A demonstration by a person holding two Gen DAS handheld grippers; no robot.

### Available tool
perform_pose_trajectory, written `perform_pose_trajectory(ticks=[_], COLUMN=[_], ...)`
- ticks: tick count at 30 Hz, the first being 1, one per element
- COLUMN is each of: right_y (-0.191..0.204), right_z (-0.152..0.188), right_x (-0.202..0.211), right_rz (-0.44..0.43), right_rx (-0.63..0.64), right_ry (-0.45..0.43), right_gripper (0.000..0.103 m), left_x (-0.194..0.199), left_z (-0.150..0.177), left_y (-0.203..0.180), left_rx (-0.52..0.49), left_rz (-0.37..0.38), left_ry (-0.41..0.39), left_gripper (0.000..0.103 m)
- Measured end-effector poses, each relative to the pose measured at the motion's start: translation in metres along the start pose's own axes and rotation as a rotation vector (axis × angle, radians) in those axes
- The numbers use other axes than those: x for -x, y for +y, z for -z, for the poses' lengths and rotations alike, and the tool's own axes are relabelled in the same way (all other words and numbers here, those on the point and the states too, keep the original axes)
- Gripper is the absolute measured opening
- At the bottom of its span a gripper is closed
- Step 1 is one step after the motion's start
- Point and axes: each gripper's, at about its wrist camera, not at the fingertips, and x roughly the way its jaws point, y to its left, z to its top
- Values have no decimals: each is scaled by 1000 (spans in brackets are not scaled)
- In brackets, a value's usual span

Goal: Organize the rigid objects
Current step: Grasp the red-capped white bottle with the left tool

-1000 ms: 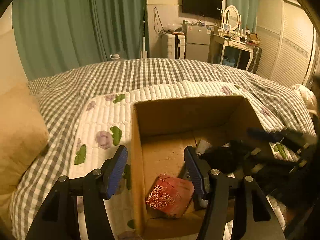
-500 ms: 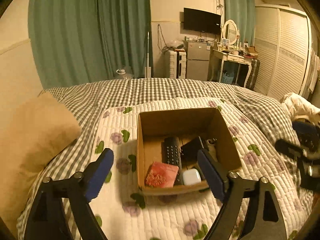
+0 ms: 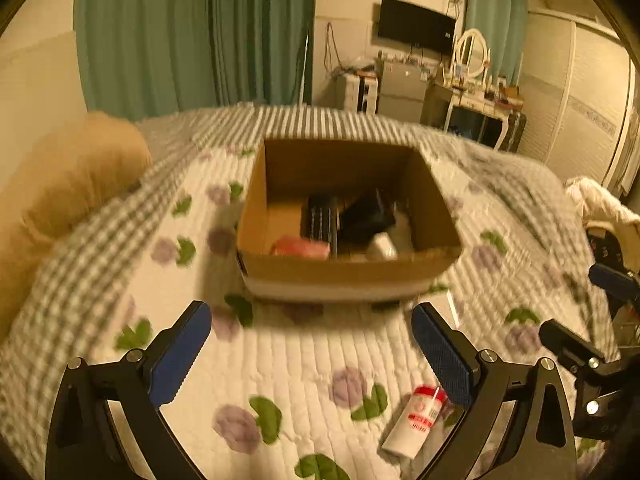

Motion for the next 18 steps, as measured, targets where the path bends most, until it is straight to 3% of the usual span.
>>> perform_pose_trajectory(ticks=[9,18], right_y=[-8,-16], right_z=[33,36], right_x=[-26,-30], right_rz=[39,16], right_rx=[-6,-43], right_ry=[75,85], right_gripper=[97,97], left_x=[-36,-47], left_z=[56,86], left_y=[-24,-63], left_rx=[-12,-132], left_rz=[60,86], left_ry=[84,147], left_gripper=[102,99])
